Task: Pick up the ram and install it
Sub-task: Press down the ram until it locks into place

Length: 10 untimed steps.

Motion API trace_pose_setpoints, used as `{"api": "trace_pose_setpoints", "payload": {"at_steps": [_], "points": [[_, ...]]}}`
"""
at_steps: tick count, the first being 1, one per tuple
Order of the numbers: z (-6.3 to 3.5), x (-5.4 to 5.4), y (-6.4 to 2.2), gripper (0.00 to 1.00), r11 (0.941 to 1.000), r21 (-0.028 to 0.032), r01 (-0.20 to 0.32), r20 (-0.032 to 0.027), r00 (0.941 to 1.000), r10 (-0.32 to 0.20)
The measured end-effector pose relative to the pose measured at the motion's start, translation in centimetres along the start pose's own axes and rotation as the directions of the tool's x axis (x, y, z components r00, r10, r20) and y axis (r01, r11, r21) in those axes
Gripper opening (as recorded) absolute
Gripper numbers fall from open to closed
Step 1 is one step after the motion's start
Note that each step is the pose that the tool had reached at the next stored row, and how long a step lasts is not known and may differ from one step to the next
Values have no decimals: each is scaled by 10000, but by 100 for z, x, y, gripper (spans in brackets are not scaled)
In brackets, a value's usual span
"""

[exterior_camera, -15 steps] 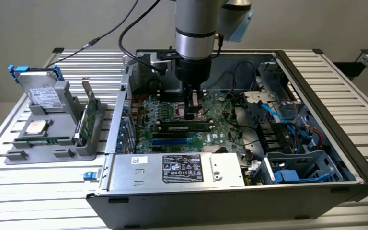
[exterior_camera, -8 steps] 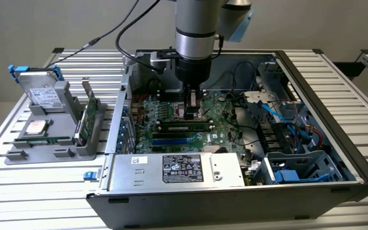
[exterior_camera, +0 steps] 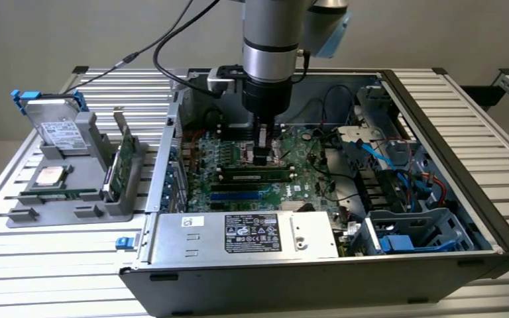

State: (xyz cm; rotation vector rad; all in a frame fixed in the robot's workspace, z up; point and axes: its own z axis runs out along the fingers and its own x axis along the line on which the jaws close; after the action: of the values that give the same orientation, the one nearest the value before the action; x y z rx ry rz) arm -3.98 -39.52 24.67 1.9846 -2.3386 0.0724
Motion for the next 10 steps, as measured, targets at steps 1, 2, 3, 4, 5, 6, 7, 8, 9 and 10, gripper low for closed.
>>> {"api": "trace_pose_setpoints", "payload": {"at_steps": [1,2,3,4,5,6,7,8,9,10], "points": [[0,0,0,10,9999,-14,-160,2,9999,160],[0,0,0,10,9995,-28,-323,4,9995,323],[0,0,0,10,9988,-42,-482,6,9988,482],[0,0,0,10,9979,-56,-640,6,9979,640],[0,0,0,10,9967,-70,-804,7,9968,804],[0,0,0,10,9954,-83,-953,8,9954,953],[0,0,0,10,9937,-97,-1117,8,9937,1117],[0,0,0,10,9918,-112,-1277,7,9918,1277],[0,0,0,10,9895,-126,-1439,8,9896,1440],[0,0,0,10,9870,-140,-1598,7,9871,1598]]}}
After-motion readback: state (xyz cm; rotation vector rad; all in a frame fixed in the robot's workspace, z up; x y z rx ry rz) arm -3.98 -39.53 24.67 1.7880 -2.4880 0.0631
